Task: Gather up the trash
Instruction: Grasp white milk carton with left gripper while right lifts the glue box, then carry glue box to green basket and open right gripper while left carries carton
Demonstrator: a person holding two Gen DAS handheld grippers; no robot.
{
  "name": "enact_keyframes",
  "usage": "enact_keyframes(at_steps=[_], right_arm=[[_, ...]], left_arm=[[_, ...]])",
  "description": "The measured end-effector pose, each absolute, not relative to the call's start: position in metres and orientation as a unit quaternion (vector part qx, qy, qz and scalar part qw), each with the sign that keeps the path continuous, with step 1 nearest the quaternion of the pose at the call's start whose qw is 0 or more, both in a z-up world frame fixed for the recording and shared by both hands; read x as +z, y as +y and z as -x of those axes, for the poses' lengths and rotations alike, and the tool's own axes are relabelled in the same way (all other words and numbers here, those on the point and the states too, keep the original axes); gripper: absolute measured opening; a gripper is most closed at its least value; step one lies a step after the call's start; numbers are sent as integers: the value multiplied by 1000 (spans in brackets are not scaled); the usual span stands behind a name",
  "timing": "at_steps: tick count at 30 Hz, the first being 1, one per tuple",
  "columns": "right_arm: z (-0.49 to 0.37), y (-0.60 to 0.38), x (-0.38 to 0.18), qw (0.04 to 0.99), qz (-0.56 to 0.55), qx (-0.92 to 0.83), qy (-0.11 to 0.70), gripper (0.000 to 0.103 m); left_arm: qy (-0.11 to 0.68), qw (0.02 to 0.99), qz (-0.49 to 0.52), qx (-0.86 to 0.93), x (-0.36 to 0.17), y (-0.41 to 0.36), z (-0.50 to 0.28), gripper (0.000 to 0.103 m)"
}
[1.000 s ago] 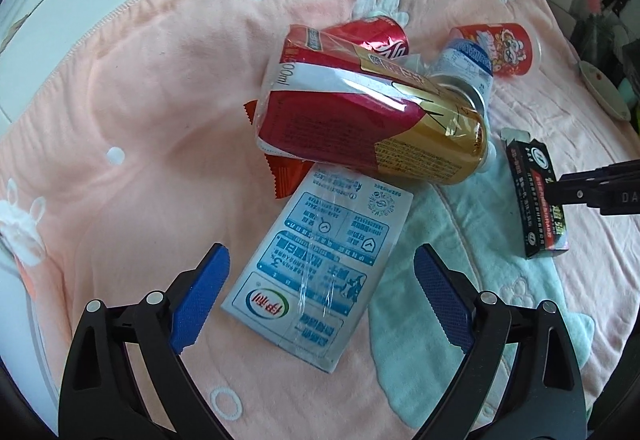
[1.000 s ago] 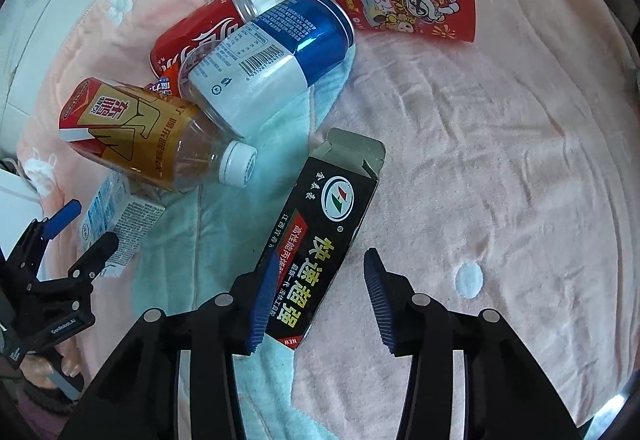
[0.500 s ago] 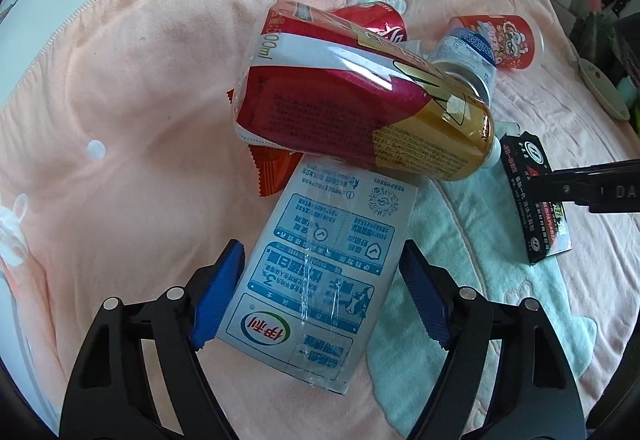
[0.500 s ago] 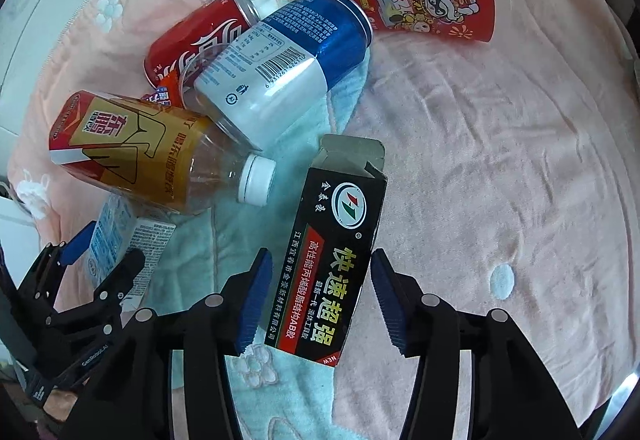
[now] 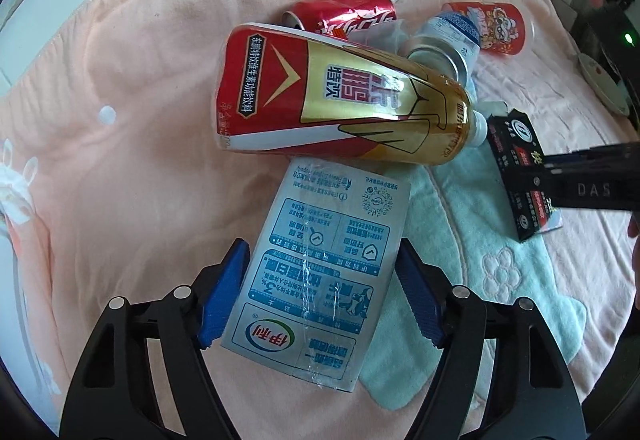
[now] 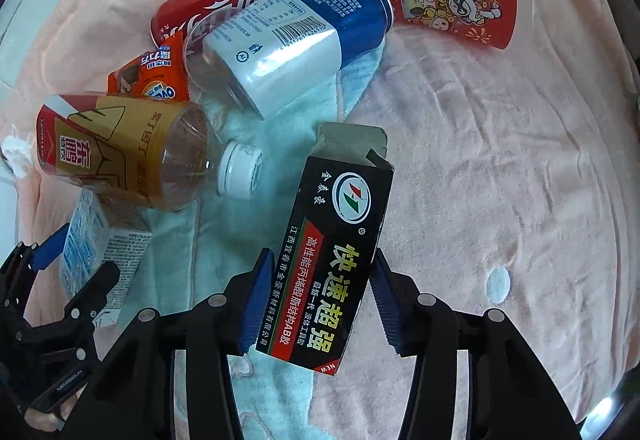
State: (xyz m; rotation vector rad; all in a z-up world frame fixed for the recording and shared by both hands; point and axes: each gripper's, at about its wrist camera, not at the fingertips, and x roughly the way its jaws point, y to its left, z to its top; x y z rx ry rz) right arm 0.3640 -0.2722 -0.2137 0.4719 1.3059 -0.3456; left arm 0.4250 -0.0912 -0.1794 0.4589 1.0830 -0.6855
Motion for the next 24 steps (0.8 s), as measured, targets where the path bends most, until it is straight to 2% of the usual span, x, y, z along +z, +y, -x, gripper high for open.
enact_keyframes(at_steps=[11, 24], right_arm=[[-286, -253, -190, 793, -173, -104, 574, 47], [-217, -218, -148, 838, -112, -29, 533, 47]], left_arm=[[500, 805, -170, -272, -166, -63, -391, 69], [478, 844, -101, -222, -121, -6, -300, 69]])
